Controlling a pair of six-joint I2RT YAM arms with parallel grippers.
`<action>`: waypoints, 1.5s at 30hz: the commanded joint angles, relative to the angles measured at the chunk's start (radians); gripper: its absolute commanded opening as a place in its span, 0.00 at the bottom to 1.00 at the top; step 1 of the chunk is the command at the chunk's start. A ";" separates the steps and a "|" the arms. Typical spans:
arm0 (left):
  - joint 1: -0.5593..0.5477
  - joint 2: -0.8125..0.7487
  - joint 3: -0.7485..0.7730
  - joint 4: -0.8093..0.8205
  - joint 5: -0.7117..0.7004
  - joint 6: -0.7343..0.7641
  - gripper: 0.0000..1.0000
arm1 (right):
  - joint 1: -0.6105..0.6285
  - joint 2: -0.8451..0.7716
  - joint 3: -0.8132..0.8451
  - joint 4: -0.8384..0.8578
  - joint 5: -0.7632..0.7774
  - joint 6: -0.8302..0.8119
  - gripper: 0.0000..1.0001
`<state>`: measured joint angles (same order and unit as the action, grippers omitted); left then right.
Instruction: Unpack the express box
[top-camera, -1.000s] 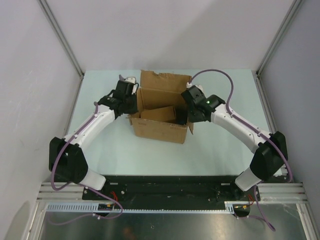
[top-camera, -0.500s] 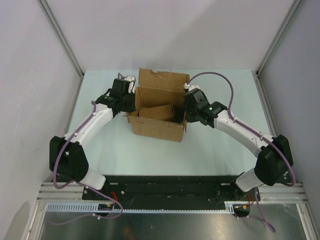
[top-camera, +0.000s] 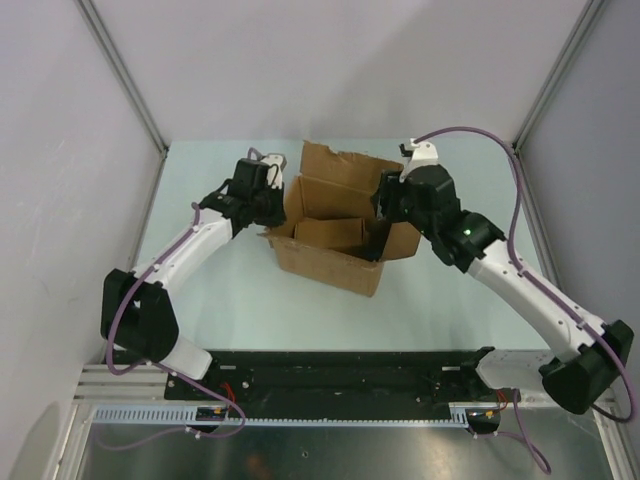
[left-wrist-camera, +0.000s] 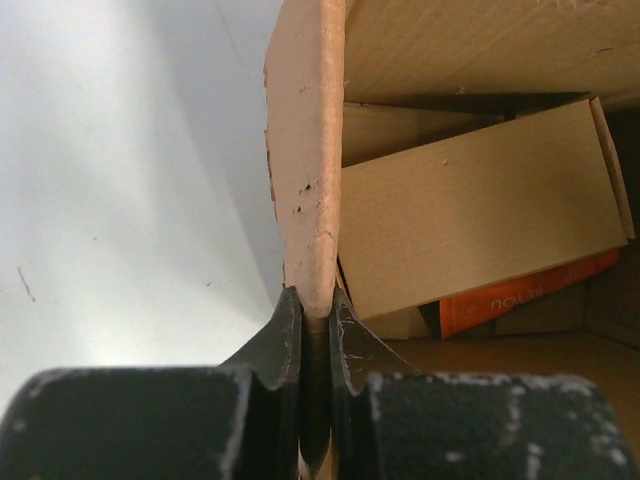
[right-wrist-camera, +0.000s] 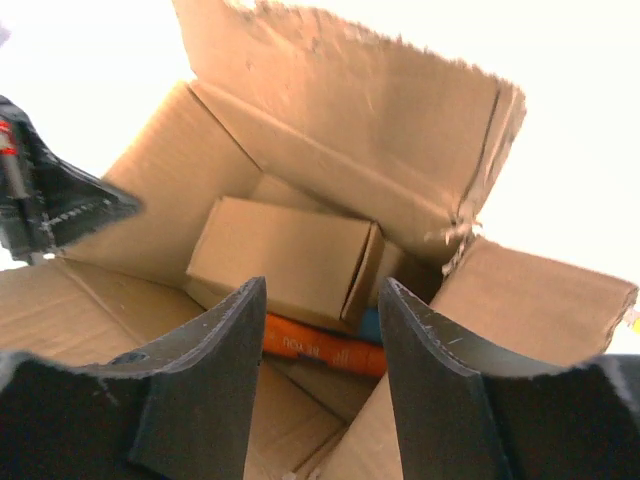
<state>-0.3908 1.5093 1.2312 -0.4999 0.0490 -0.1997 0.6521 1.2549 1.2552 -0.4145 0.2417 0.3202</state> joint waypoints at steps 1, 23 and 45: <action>-0.010 -0.006 0.014 0.052 0.110 -0.009 0.00 | 0.000 -0.068 0.044 0.091 -0.004 -0.076 0.55; -0.013 -0.069 -0.051 0.112 0.258 0.100 0.00 | 0.138 0.299 0.381 -0.308 -0.133 -0.276 0.54; -0.017 -0.002 -0.035 0.182 0.589 0.355 0.00 | 0.159 0.428 0.329 -0.461 -0.108 -0.348 0.71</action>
<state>-0.4019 1.4590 1.1122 -0.3473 0.4461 0.1120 0.8253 1.6722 1.6020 -0.8471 0.1829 0.0269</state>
